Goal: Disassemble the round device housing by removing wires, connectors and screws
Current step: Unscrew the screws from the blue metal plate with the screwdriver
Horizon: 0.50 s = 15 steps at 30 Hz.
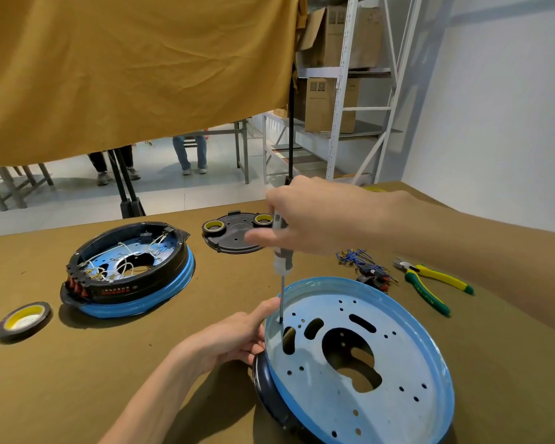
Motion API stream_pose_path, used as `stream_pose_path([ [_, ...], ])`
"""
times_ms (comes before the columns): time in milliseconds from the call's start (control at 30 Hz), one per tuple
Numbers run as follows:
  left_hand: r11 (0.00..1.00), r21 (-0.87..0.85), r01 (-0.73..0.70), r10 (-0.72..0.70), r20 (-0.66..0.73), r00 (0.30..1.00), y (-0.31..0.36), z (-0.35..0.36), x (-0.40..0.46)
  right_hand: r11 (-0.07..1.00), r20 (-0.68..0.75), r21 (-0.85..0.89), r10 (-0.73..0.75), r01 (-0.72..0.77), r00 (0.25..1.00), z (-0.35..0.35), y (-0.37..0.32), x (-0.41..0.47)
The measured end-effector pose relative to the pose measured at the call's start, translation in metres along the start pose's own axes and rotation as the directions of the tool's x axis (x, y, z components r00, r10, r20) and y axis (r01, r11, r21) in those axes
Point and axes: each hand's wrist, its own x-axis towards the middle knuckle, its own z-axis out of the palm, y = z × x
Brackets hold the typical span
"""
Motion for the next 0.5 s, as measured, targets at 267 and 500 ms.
stream_pose_path([
  [267, 1.000, -0.009, 0.007, -0.007, -0.007, 1.000, -0.001, 0.000, 0.001, 0.927, 0.291, 0.373, -0.169, 0.051, 0.942, -0.020, 0.006, -0.004],
  [500, 1.000, -0.008, 0.011, -0.012, -0.015, 1.000, 0.000, 0.000, 0.001, 0.998, 0.071, 0.065, -0.025, 0.020, 0.997, -0.004, 0.001, -0.002],
])
